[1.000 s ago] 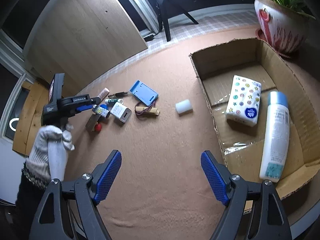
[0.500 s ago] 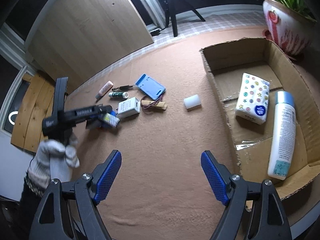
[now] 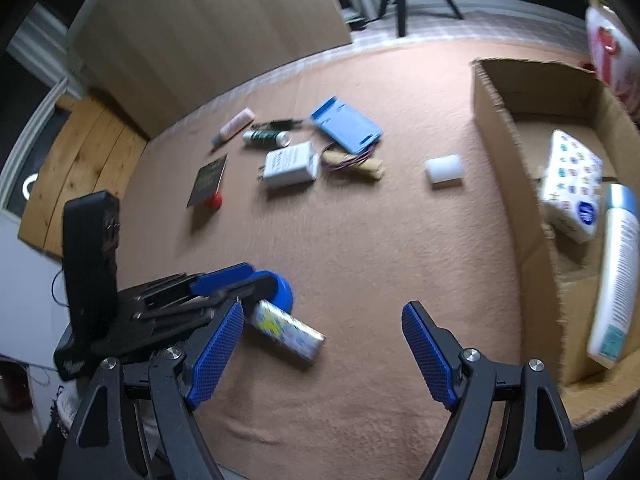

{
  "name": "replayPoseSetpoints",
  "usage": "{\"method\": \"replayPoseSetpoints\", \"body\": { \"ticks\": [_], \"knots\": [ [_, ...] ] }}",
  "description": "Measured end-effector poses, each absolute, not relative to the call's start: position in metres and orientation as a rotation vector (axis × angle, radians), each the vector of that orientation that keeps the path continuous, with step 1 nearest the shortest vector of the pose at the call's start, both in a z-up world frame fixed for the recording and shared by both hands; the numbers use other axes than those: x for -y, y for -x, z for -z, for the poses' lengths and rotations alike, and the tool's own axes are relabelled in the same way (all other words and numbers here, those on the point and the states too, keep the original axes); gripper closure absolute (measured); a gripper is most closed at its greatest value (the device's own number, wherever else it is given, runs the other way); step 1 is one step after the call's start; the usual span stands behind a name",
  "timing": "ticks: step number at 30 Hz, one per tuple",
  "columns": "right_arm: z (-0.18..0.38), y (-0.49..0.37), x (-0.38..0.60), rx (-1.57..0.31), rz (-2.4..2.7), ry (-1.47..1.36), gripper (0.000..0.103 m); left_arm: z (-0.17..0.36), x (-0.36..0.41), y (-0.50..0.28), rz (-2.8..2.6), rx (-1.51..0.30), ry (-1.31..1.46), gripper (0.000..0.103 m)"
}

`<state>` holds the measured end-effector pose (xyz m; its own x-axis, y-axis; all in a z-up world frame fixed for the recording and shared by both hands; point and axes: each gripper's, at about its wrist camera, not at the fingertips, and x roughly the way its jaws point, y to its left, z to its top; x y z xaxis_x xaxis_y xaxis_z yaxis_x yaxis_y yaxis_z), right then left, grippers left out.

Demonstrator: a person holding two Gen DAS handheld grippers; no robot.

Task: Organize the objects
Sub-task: 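Grasp the blue tape measure with the left tool while the right tool approaches the lighter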

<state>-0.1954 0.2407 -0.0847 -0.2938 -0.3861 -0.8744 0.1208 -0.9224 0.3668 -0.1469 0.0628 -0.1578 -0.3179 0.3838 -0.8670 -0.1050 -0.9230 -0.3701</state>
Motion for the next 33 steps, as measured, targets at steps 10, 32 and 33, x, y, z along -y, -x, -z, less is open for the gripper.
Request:
{"method": "replayPoseSetpoints", "body": {
  "ticks": [10, 32, 33],
  "knots": [
    [0.116, 0.199, -0.201, 0.186, 2.187, -1.675, 0.025, 0.149, -0.006, 0.11, -2.434, 0.345, 1.655, 0.055],
    [0.126, 0.163, -0.167, -0.178, 2.146, -1.622, 0.038, 0.145, -0.043, 0.128, -2.363, 0.233, 1.603, 0.048],
    [0.125, 0.162, -0.17, -0.18, 2.147, -1.624, 0.038, 0.145, -0.047, 0.129, -2.357, 0.218, 1.602, 0.047]
  ]
}}
